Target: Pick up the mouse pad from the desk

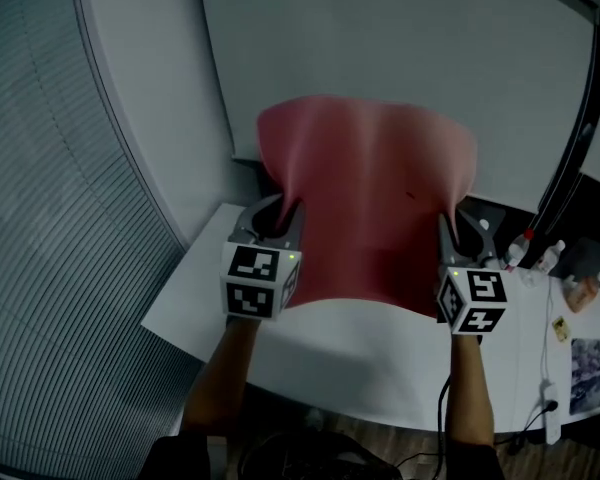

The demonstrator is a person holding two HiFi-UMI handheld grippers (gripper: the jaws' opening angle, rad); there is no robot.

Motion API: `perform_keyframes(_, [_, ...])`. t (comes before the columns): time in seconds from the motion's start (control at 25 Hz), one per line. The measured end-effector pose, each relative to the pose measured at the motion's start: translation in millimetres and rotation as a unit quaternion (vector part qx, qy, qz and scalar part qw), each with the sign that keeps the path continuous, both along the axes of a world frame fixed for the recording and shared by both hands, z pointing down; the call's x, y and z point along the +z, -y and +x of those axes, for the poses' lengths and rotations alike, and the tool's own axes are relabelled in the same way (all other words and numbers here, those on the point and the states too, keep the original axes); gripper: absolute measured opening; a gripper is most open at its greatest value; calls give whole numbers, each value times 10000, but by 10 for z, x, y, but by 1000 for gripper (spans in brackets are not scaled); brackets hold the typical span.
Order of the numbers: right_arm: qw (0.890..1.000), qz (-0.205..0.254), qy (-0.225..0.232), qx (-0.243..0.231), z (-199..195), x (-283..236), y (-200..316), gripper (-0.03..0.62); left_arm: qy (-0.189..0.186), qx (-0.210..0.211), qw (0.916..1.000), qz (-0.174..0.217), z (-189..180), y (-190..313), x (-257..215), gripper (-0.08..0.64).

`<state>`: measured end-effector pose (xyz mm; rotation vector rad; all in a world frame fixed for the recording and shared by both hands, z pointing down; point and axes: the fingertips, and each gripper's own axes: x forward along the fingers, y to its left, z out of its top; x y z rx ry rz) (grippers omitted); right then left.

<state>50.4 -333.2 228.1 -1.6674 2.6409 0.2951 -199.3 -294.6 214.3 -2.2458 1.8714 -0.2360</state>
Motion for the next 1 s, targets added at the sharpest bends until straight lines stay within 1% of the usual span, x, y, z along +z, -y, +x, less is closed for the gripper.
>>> perform_keyframes(0.16, [9997, 38, -12, -221, -193, -11, 0, 77, -67, -232, 9997, -8, -201, -102, 22, 71])
perform_keyframes(0.36, [9989, 42, -23, -476, -447, -66, -3, 81, -14, -538, 9985, 35, -454, -271, -55, 72])
perform_keyframes(0.48, [9977, 79, -11, -667, -639, -66, -32, 81, -50, -736, 9973, 68, -622, -398, -48, 72])
perform_keyframes(0.68, [9955, 123, 34, -936, -940, -92, -34, 81, -7, -1010, 9948, 149, -869, -520, -89, 71])
perform_keyframes(0.8, [9938, 111, 0, -1103, -1126, -82, -89, 81, -62, -1187, 9928, 125, -1017, -642, -62, 72])
perform_keyframes(1.0, [9909, 119, -9, -1343, -1359, -91, -173, 81, -46, -1471, 9891, 97, -1213, -844, -55, 72])
